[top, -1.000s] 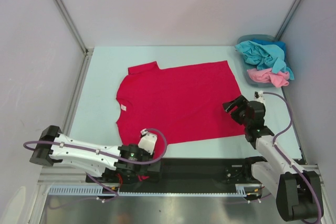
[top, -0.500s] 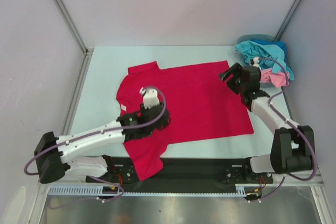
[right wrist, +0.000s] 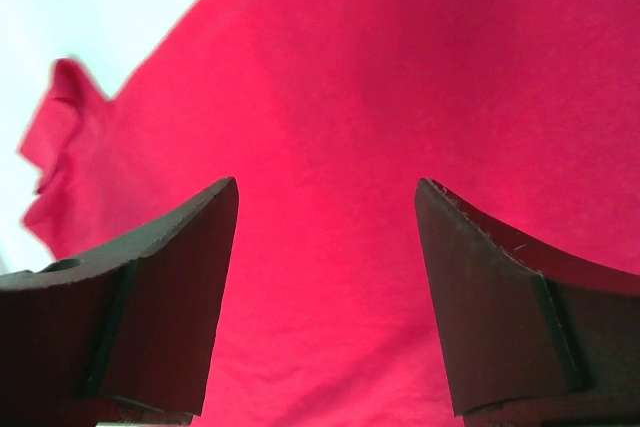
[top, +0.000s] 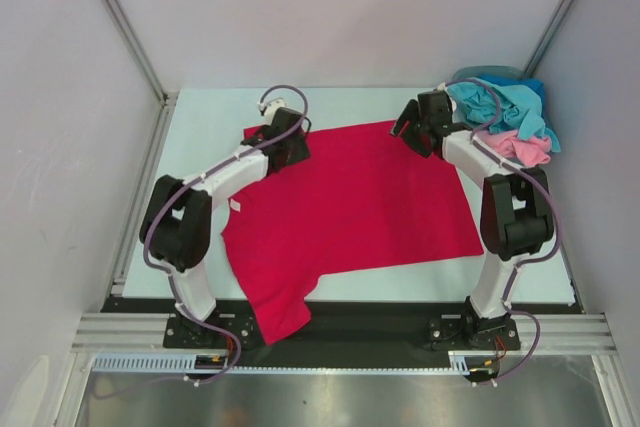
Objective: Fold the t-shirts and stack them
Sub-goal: Flatten the tshirt out
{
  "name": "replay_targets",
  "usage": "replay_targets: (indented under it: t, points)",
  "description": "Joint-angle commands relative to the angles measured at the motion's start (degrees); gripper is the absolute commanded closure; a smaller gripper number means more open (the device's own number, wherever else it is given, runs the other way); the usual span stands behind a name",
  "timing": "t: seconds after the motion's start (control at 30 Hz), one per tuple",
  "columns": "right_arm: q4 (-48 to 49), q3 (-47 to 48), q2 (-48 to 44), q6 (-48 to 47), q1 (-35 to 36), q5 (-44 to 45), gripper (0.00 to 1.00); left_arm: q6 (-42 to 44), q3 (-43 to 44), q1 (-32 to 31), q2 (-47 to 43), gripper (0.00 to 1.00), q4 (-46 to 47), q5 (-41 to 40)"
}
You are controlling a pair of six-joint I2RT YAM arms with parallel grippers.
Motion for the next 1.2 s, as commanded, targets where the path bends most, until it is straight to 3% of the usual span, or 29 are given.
replay_targets:
  t: [0.0,0.3,0.6,0.83,1.17]
  points:
    - [-7.2,8.2,2.5,-3.6,-1.4,2.4,0.24,0.9,4.8,6.4,1.9,0.45,-1.8,6.3]
    - [-7.7,13.0,7.6,-5.8,-2.4,2.0,0.24,4.6,11.5,16.3,7.3,0.46,-4.7,9.6]
    - [-4.1,8.5,7.7,-4.8,-1.9,0.4,0.24,8.3,14.5,21.8,12.6,0.46,-8.2,7.0]
    - [-3.0,7.5,5.8,-5.4,-2.3,-0.6,0.24,10.9,20.1,26.4,17.4,0.45,-12.5,11.8]
    - [-0.8,4.8,4.6,-5.5,-2.7,-1.2,0.24,16.2,22.5,29.1,18.0,0.45,-13.9,6.1]
